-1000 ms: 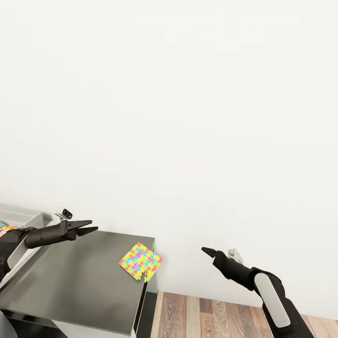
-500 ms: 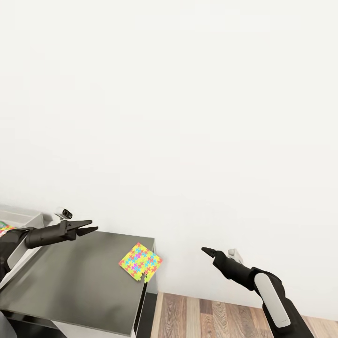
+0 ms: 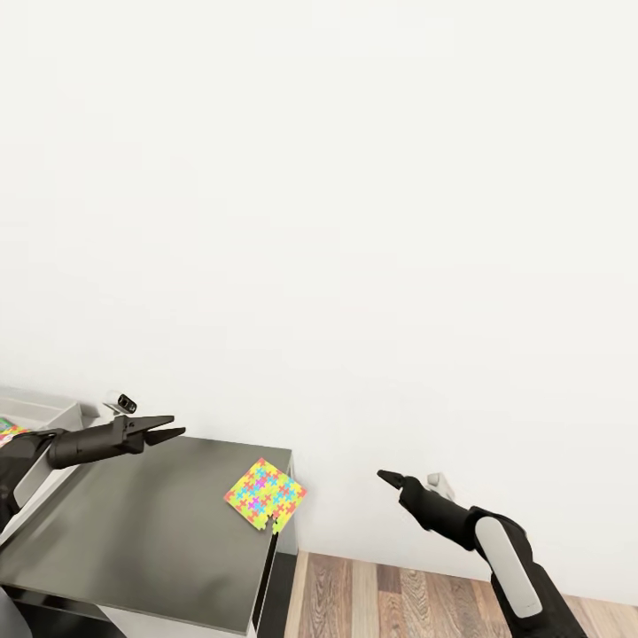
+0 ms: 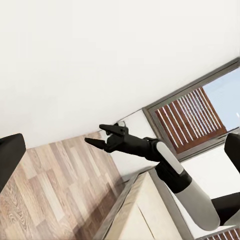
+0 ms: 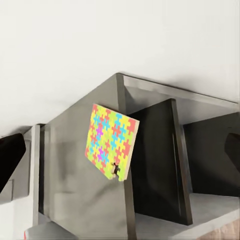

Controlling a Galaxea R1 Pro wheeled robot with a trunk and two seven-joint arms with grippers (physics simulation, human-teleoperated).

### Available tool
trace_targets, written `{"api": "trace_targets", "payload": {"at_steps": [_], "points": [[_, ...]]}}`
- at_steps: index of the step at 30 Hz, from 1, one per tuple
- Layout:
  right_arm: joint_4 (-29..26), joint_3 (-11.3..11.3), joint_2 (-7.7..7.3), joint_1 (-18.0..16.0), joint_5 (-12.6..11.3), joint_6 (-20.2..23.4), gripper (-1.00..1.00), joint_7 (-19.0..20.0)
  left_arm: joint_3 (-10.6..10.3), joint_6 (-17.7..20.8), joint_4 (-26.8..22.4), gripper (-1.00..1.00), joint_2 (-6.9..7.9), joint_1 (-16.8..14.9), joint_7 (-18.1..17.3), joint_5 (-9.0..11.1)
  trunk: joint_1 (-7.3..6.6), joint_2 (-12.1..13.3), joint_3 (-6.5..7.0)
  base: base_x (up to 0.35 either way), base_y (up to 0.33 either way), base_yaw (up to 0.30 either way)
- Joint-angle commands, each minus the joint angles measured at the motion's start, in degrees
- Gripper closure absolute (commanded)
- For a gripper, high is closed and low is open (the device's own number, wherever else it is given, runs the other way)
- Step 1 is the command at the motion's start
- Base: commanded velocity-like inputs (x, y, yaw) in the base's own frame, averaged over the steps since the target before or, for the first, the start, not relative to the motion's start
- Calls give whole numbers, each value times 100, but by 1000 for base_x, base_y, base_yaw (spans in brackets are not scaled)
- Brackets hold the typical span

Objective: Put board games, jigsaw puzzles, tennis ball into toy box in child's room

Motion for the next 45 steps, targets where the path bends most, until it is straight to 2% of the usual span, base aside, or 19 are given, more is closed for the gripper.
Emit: {"api": "trace_targets", "payload": {"at_steps": [1, 4, 6, 8, 9, 11, 13, 15, 19, 22, 23, 25, 27, 32, 38, 42, 45], "points": [[143, 6, 21, -63, 15, 28, -100, 44, -31, 61, -2, -100, 5, -8, -22, 26, 4, -14, -13, 0, 0, 0], [519, 35, 64, -263, -13, 47, -100, 62, -42, 62, -83, -100, -10, -8, -22, 27, 4, -14, -13, 0, 0, 0], [773, 75, 166, -404, -24, 59, -100, 70, -57, 75, -220, -100, -28, -2, -22, 17, 4, -14, -13, 0, 0, 0], [979, 168, 355, -518, -11, 60, -100, 73, -78, 108, -385, -100, -40, 25, -22, 11, 4, -14, -13, 0, 0, 0], [1060, 257, 479, -565, 12, 36, -100, 65, -119, 149, -536, -100, -44, 67, -22, 8, 4, -14, -13, 0, 0, 0], [1145, 412, 632, -615, 39, -57, -100, 43, -289, 436, -1065, -100, -51, 186, -22, 9, 4, -14, -13, 0, 0, 0], [1172, 483, 689, -630, 48, -196, -100, 22, -440, 802, -1561, -100, -62, 301, -22, -10, 4, -14, -13, 0, 0, 0], [1185, 527, 716, -639, 51, -326, -100, 6, -540, 1023, -1987, -100, -140, 373, -22, -16, 4, -14, -13, 0, 0, 0], [1204, 533, 694, -647, 11, -404, -100, 11, -599, 1232, -2571, -100, -423, 401, -22, -10, 4, -14, -13, 0, 0, 0], [1210, 520, 676, -654, -23, -396, -100, 35, -631, 1263, -2742, -100, -642, 404, 64, -34, 4, -14, -13, 0, 0, 0], [1211, 515, 671, -659, -33, -393, -100, 42, -648, 1264, -2780, -100, -768, 404, 196, -76, 4, -14, -13, 0, 0, 0], [1224, 502, 671, -660, -45, -402, -100, 49, -649, 1271, -2812, -100, -928, 413, 445, -145, 4, -14, -13, 0, 0, 0], [1250, 457, 673, -659, -57, -407, -100, 46, -641, 1280, -2861, -100, -1020, 420, 628, -181, 4, -14, -13, 0, 0, 0], [1333, 372, 667, -658, -85, -395, -100, 65, -586, 1236, -2849, -100, -1109, 430, 923, -227, 4, -14, -13, 0, 0, 0], [1648, 349, 656, -701, -91, -379, -100, 137, -468, 1235, -2872, -100, -1128, 431, 1163, -218, 4, -14, -13, 0, 0, 0], [2286, 345, 630, -999, -84, -326, -100, 341, -403, 1252, -2878, -100, -1131, 432, 1203, -206, 4, -14, -13, 0, 0, 0], [3217, 344, 512, -1375, -77, -348, -100, 731, -367, 1268, -2879, -100, -1130, 432, 1212, -199, 4, -14, -13, 0, 0, 0]]}}
